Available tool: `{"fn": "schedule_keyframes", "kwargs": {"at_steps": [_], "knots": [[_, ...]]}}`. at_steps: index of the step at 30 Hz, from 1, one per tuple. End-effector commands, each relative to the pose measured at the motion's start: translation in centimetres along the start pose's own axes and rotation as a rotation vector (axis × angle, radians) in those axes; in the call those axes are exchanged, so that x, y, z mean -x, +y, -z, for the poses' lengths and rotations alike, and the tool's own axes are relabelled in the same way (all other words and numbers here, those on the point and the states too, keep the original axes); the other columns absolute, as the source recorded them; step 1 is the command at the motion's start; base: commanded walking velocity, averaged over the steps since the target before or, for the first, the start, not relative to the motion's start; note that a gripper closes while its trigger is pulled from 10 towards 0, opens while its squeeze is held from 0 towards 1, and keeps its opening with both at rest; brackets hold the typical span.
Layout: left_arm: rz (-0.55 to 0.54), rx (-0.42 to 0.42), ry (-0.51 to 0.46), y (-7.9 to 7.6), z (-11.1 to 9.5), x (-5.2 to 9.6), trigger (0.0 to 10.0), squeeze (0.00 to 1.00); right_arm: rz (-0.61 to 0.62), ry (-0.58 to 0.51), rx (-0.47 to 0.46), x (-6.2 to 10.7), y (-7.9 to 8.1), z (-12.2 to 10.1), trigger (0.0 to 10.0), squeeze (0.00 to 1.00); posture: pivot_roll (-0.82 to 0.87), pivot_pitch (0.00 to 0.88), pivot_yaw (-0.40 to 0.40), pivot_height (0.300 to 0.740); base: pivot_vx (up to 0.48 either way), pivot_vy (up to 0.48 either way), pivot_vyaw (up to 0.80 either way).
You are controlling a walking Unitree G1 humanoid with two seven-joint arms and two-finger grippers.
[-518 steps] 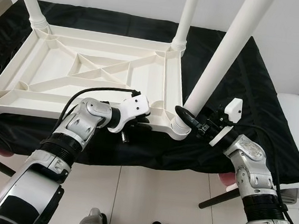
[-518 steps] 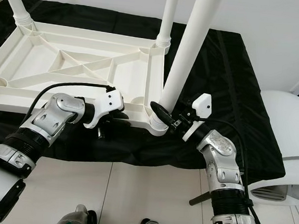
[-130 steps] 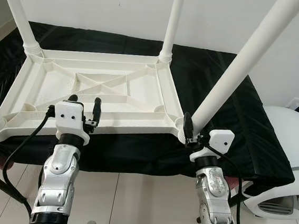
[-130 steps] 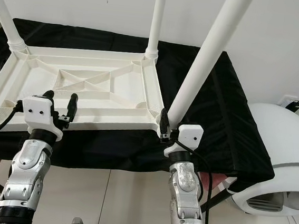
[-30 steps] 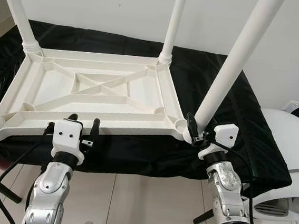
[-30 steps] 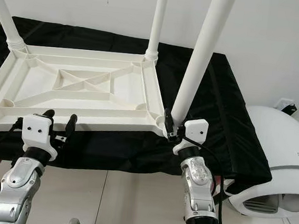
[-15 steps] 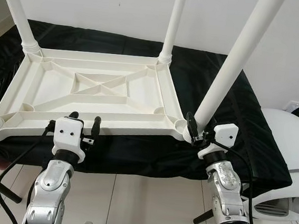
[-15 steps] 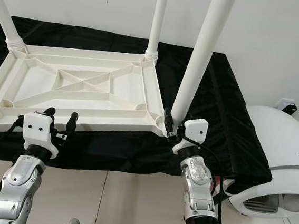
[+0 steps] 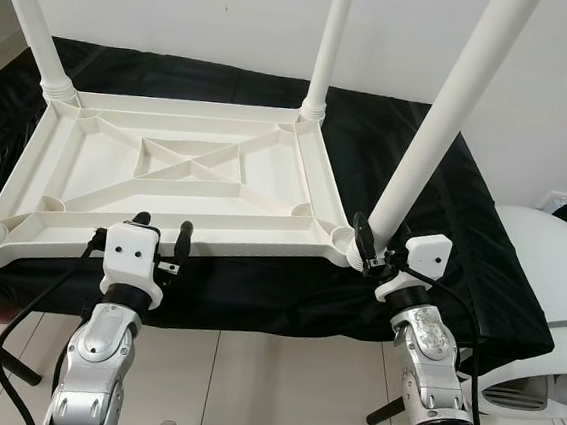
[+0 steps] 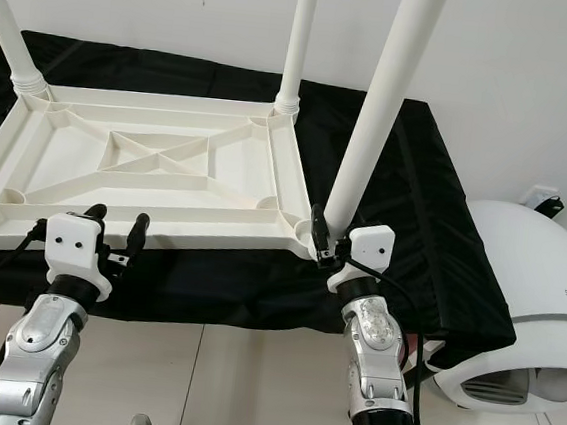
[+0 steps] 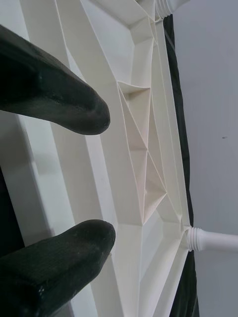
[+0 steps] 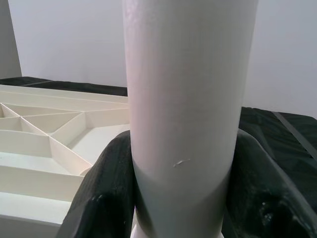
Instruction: Building children table
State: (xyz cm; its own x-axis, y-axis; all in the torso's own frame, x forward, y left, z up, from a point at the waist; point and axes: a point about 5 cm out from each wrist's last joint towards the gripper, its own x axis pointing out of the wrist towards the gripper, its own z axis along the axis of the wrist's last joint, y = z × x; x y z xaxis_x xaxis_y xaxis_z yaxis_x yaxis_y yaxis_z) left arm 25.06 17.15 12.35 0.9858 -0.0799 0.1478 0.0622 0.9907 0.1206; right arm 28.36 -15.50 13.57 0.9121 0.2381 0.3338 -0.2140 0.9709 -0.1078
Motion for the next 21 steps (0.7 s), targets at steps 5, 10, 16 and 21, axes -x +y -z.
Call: {"fn": "schedule_keyframes", "kwargs": {"at_steps": [5,10,16,21], "knots": [[-0.025,0.0,-0.005,-0.16,-0.08,-0.1,10.0,0.0,-0.003,0.01,0.003,0.13,-0.05,0.17,10.0,0.0,0.04,0.0,-0.041,0.74,0.0,0.0,0.0],[-0.025,0.004,-0.006,-0.23,-0.08,-0.12,10.0,0.0,-0.003,0.01,0.006,0.15,-0.12,0.16,10.0,0.0,0.03,0.0,-0.042,0.74,0.0,0.0,0.0],[-0.019,0.011,-0.011,-0.42,-0.13,-0.27,10.0,0.0,0.003,0.009,0.01,0.21,-0.29,0.1,10.0,0.0,0.03,0.0,-0.042,0.74,0.0,0.0,0.0],[-0.021,0.011,-0.013,-0.4,-0.21,-0.39,10.0,0.0,0.004,0.008,0.012,0.16,-0.37,0.05,10.0,0.0,0.03,0.0,-0.043,0.74,0.0,0.0,0.0]]}}
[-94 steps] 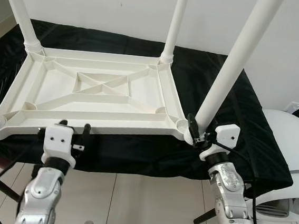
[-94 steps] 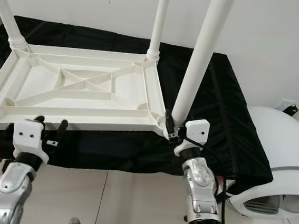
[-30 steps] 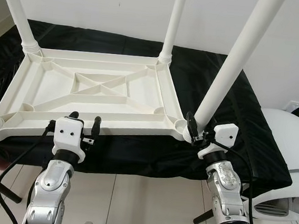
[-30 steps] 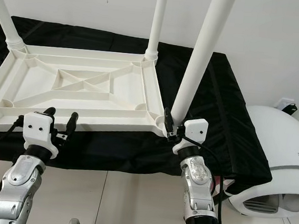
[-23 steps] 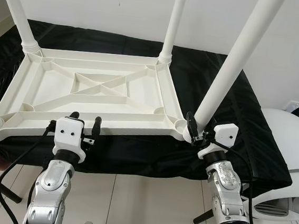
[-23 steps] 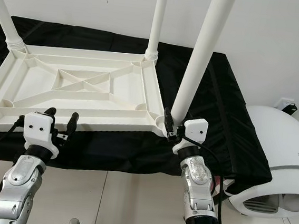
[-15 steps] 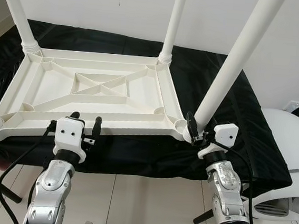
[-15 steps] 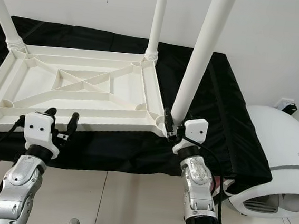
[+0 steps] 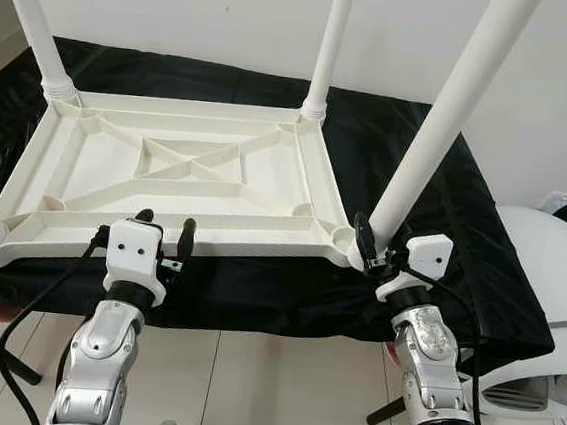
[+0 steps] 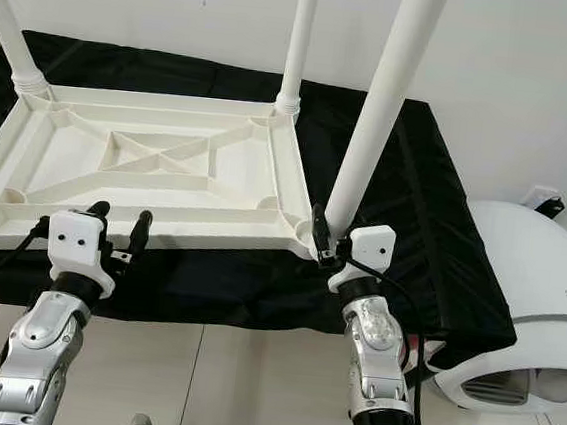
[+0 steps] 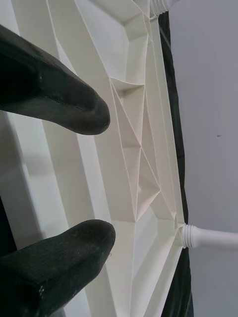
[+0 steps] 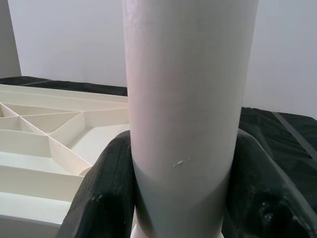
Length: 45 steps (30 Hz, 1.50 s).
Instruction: Building children table
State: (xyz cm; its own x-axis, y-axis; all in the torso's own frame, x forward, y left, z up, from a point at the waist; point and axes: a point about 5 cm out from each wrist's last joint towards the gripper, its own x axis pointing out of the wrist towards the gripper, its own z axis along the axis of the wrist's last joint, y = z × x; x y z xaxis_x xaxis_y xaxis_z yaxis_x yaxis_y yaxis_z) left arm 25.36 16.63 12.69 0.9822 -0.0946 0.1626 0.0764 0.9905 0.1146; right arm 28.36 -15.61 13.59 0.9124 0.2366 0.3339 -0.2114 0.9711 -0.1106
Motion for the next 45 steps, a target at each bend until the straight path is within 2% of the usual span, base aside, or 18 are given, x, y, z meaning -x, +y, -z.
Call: {"fn": "schedule_keyframes", "kwargs": {"at_steps": [1,45], "knots": [[-0.036,0.001,0.003,0.06,0.13,-0.02,10.0,0.0,0.002,0.008,0.009,0.13,-0.27,0.07,10.0,0.0,0.03,0.0,-0.043,0.74,0.0,0.0,0.0],[-0.02,0.002,-0.005,-0.04,-0.02,-0.14,10.0,0.0,-0.003,-0.001,0.01,-0.03,-0.12,0.0,10.0,0.0,0.03,0.0,-0.04,0.74,0.0,0.0,0.0]]}}
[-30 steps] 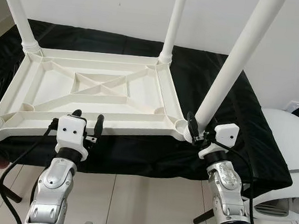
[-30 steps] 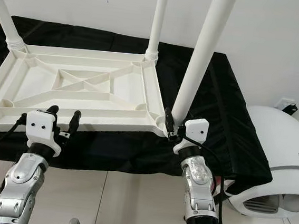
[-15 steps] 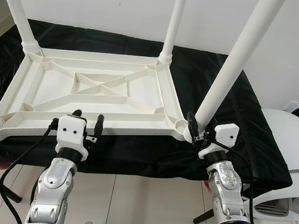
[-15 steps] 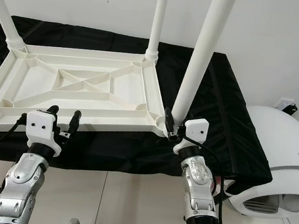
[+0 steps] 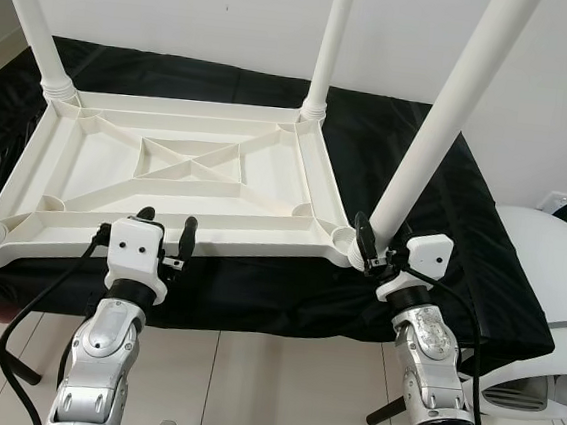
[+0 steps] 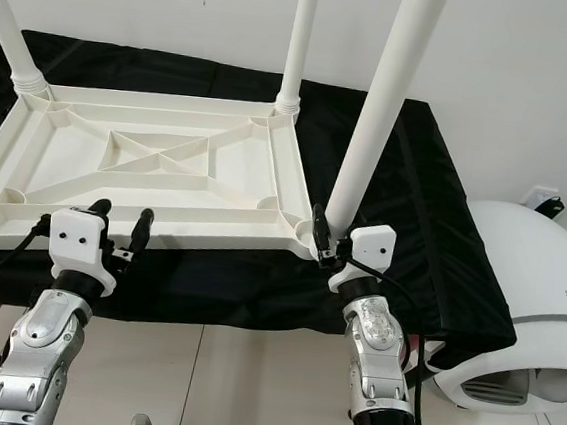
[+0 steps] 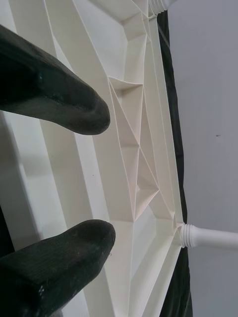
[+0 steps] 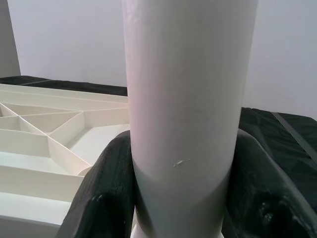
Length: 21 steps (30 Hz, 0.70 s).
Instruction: Building children table
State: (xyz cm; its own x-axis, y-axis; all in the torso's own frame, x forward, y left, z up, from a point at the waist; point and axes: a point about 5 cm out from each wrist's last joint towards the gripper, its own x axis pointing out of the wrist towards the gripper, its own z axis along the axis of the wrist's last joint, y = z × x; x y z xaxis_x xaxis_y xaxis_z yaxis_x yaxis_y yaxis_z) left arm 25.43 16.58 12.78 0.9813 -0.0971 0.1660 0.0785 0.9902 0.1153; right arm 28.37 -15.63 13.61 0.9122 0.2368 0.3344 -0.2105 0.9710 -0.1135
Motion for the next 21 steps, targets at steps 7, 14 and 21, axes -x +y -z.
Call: {"fn": "schedule_keyframes", "kwargs": {"at_steps": [7,14,21], "knots": [[-0.019,0.002,-0.001,-0.07,0.05,-0.02,10.0,0.0,-0.004,-0.001,0.009,0.02,-0.12,-0.02,10.0,0.0,0.03,0.0,-0.041,0.74,0.0,0.0,0.0],[-0.021,0.004,-0.001,-0.1,0.02,0.01,10.0,0.0,-0.003,-0.002,0.008,0.0,-0.2,-0.04,10.0,0.0,0.03,0.0,-0.043,0.74,0.0,0.0,0.0],[-0.021,0.006,-0.002,-0.14,0.02,0.0,10.0,0.0,-0.003,-0.003,0.01,-0.01,-0.26,-0.06,10.0,0.0,0.03,0.0,-0.043,0.74,0.0,0.0,0.0]]}}
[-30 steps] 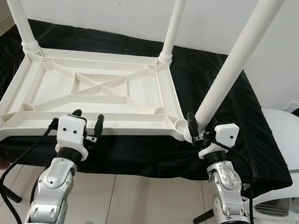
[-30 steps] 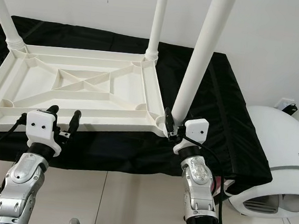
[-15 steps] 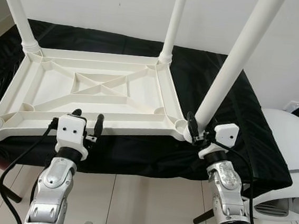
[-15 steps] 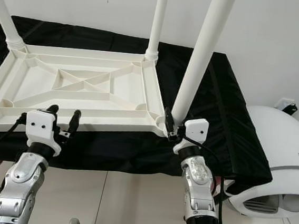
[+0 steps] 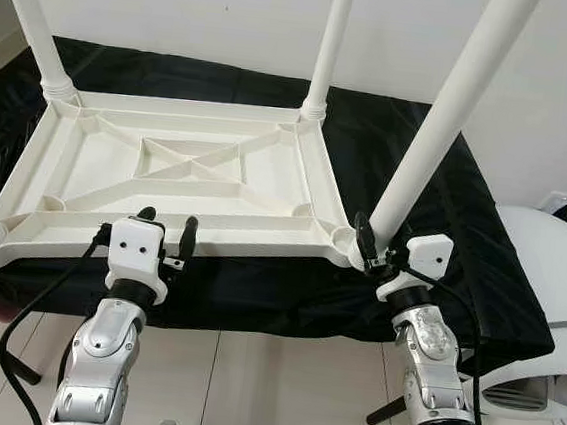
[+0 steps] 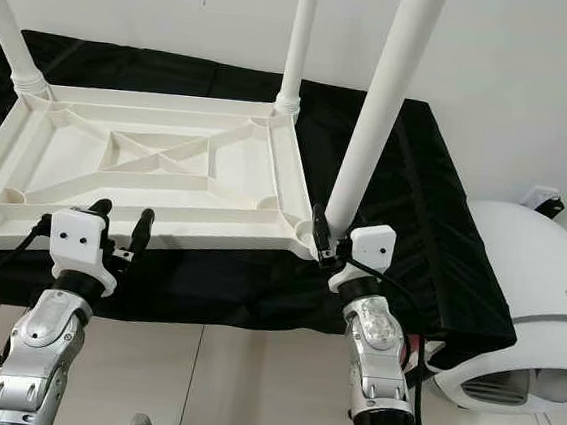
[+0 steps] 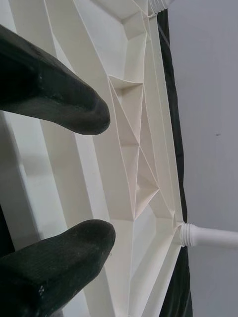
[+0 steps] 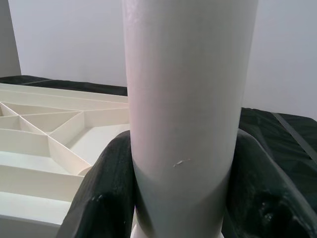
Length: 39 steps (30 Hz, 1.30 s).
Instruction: Building children table
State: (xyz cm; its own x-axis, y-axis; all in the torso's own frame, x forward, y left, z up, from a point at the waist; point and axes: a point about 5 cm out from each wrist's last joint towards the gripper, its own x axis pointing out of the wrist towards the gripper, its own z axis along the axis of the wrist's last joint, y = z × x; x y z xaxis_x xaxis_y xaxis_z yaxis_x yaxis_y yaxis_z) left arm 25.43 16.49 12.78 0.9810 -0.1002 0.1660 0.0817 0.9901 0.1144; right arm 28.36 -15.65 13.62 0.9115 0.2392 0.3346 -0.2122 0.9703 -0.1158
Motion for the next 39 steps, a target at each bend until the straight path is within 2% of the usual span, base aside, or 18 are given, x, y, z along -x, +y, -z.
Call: {"fn": "schedule_keyframes", "kwargs": {"at_steps": [1,39], "knots": [[-0.025,0.005,-0.002,-0.06,0.01,-0.01,10.0,0.0,-0.001,-0.002,0.009,-0.04,-0.25,-0.06,10.0,0.0,0.03,0.0,-0.044,0.74,0.0,0.0,0.0],[-0.026,0.009,-0.017,0.04,-0.32,-0.31,10.0,0.0,0.0,-0.005,0.015,-0.29,-0.48,-0.16,10.0,0.0,0.03,0.0,-0.051,0.74,0.0,0.0,0.0]]}}
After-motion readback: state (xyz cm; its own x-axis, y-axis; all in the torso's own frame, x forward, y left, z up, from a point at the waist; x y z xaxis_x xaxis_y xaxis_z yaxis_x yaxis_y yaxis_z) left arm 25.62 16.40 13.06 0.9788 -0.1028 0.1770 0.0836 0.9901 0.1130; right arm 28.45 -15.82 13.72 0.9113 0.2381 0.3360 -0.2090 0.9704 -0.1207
